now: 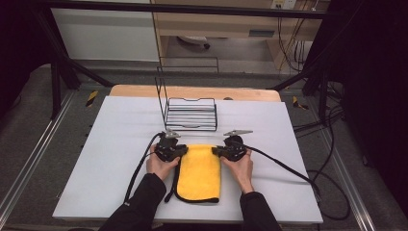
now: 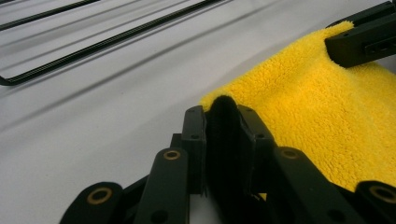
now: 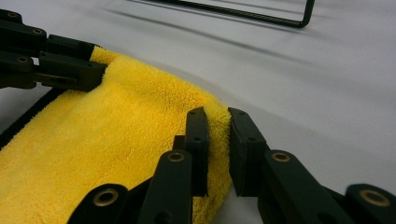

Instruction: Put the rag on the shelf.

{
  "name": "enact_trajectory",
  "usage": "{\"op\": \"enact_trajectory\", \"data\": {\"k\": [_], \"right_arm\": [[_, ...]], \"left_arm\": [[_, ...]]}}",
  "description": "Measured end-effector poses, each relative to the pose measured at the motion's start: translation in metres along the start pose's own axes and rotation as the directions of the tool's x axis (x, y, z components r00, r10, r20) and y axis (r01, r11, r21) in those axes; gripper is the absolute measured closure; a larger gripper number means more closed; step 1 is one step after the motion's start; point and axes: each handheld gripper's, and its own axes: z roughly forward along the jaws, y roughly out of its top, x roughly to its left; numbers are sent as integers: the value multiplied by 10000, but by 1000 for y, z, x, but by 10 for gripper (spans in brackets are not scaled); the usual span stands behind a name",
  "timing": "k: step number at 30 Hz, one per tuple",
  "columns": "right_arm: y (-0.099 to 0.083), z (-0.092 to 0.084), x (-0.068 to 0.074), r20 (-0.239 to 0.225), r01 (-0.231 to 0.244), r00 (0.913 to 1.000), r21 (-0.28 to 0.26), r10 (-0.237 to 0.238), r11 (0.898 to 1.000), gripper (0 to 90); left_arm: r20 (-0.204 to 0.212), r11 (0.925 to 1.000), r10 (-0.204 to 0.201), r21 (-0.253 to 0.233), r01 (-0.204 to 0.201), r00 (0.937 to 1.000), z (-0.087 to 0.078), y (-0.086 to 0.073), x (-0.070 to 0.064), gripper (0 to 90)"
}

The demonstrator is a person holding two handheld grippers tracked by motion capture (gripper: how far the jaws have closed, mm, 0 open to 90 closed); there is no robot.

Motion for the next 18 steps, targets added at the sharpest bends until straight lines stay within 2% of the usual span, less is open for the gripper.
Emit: {"op": "enact_trajectory", "data": {"k": [4,9,14,18], "right_arm": [[-1,-1,1,57,114,9999,-55,-114,9999,827],[0,-4,2,51,234,9997,-134,-234,9996,835],[2,-13,4,-9,333,9994,-501,-334,9982,836],[5,-23,9,-71,485,9988,-842,-492,9953,836]], "left_arm": [[12,10000,0,-16,0,10000,0,0,0,747],[169,9993,-341,-169,344,9993,-3,-1,3,767],[407,9958,-568,-688,595,9976,-11,-2,4,782],[430,9931,-449,-1061,492,9981,-22,0,2,785]]}}
